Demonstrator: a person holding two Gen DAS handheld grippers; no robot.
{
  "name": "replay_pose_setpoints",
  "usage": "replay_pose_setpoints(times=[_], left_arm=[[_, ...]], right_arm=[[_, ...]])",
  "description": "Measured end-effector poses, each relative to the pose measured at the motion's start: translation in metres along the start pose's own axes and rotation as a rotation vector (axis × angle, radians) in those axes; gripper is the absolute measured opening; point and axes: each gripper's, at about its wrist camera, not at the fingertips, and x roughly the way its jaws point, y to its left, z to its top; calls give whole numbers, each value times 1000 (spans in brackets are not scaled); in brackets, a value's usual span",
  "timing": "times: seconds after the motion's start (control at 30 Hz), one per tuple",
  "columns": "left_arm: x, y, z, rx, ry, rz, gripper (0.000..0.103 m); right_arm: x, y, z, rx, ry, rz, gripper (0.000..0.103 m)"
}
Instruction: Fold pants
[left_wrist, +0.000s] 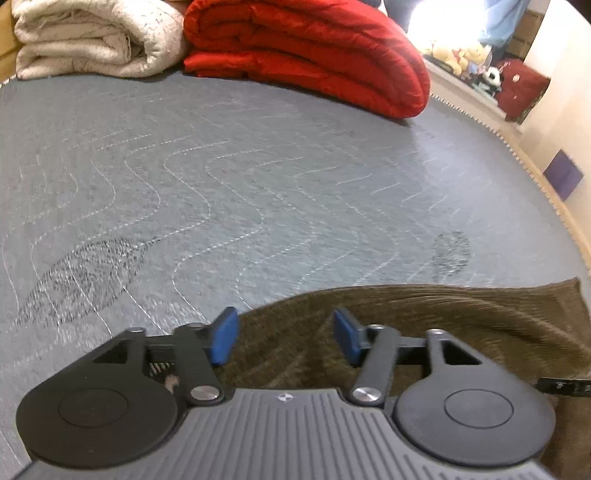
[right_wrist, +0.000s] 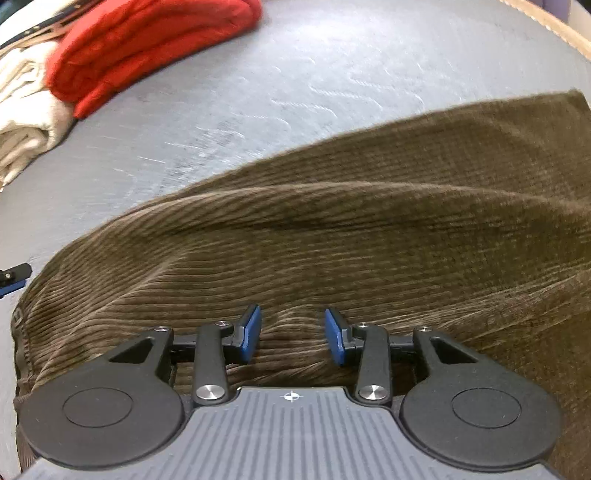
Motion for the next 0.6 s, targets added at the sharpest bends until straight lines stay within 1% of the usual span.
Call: replay_pose_setpoints(times=[0.07, 0.13, 0.2, 0.23, 0.27, 0.33, 0.4, 0.43, 0.47, 0.5, 0.53, 0.57, 0.6], left_arm=[[10, 1, 1, 14, 12, 13, 77], [21, 3, 1, 26, 18, 36, 81], [34, 5, 1, 12, 46, 62, 81], [38, 4, 1, 15, 60, 52, 81], [41, 2, 0, 38, 69, 43, 84], [45, -5, -3, 110, 65, 52, 84], [49, -5, -6, 136, 56, 49, 84], [51, -4, -6, 131, 51, 37, 81], [50, -4, -6, 134, 46, 20, 67], [48, -5, -6, 139, 47, -4, 56], [44, -9, -5, 153, 53, -22, 23], [40, -16, -3, 197, 55, 0, 13], [35, -22, -2, 249, 56, 9, 11]], right_arm=[[5, -3, 3, 11, 19, -5, 41], [9, -6, 6, 15, 30, -2, 41], [11, -6, 9, 21, 36, -2, 41], [12, -5, 10, 21, 40, -4, 41], [13, -3, 11, 12, 42, -5, 41], [15, 1, 12, -14, 46, -10, 41], [17, 0, 14, -10, 47, -6, 41], [18, -1, 14, -9, 49, -7, 39], [17, -3, 13, -2, 51, -4, 39], [16, -4, 14, 10, 52, 2, 39], [16, -7, 15, 16, 55, 5, 39], [16, -8, 15, 14, 56, 5, 39], [16, -9, 14, 10, 59, 4, 39]])
